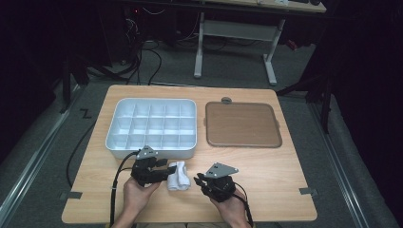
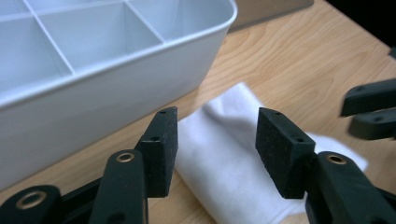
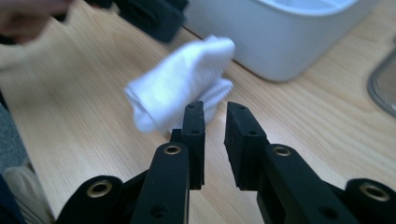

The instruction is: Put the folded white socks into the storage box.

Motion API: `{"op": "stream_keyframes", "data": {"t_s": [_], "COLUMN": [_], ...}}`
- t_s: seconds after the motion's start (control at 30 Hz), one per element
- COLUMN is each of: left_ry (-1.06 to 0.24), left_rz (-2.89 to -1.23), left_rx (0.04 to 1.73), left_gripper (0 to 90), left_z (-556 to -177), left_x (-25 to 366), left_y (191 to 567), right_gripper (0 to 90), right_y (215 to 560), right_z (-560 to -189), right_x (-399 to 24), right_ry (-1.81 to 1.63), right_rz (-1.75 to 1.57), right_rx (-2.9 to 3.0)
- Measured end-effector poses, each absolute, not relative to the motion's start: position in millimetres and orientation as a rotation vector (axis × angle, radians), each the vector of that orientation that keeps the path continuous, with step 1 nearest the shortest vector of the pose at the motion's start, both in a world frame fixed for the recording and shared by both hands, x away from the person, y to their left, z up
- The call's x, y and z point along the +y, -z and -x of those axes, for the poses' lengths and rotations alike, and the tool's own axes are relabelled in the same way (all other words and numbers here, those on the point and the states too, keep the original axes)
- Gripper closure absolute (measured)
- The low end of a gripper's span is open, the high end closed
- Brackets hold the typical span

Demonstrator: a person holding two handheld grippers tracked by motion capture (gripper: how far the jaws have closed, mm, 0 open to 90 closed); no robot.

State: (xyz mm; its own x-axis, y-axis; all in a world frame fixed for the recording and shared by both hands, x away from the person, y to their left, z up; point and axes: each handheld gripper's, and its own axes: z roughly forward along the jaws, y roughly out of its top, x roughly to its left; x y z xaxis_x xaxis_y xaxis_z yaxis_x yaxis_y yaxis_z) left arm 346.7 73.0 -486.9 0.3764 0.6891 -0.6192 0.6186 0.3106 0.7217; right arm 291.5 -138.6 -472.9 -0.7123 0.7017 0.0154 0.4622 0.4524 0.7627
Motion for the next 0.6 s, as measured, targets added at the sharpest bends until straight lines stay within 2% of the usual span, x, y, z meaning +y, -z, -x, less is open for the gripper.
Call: {"op": "stream_keyframes", "data": {"t_s": [0.33, 0.6], "left_ry": [-0.093, -0.142], "left_rz": [-1.379, -1.447], "left_rx": [1.311, 1.303], "left_gripper": [50.9, 54.2], "left_z": [-348, -347], "left_x": [69, 61], "left_y": [497, 509], "right_gripper": [79.0, 79.6], "right_y": [455, 469], "right_z": [-302, -309], "right_x": [-103, -90], "right_ry": [-1.173, -1.098], "right_rz": [-0.896, -0.88], "right_rx": [2.442, 2.488]}}
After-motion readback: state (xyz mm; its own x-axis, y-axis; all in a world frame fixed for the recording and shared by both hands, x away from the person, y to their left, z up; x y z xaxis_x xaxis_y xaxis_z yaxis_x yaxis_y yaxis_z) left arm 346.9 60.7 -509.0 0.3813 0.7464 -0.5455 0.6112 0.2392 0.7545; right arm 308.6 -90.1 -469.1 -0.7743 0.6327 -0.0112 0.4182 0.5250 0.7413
